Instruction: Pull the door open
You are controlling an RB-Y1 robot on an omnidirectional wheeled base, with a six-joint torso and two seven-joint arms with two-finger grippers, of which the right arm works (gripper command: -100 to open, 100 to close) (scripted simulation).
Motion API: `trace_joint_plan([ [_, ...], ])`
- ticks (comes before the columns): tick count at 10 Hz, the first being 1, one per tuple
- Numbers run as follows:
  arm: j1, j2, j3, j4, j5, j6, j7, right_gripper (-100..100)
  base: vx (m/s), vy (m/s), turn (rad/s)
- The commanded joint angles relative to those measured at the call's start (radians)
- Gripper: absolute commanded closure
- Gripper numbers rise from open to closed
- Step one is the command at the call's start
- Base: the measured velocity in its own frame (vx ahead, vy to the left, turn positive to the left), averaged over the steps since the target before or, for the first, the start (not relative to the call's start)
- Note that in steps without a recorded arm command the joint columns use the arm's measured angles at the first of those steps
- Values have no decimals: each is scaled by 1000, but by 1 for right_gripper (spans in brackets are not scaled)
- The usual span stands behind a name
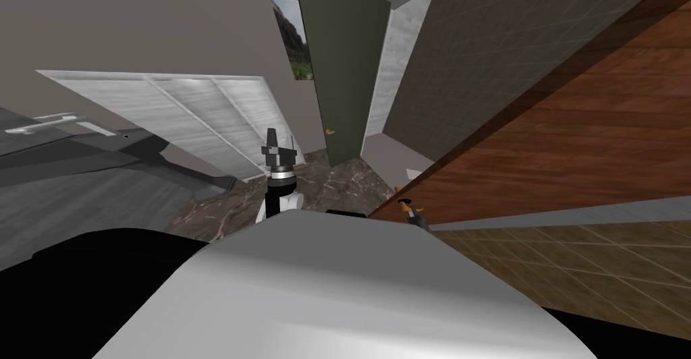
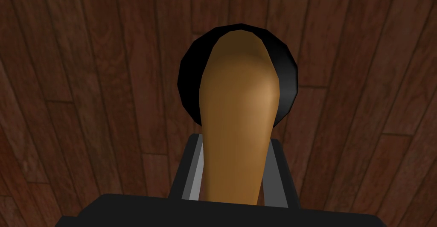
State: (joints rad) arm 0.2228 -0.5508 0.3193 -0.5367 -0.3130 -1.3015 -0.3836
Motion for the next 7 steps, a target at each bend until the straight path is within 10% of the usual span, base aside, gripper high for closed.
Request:
trace_joint_plan([
  [1, 2, -8, 5, 15, -5, -24, -6, 100, -181, -48, 128],
  [7, -74, 30, -53, 54, 60, 24, -7, 100, -149, -33, 94],
])
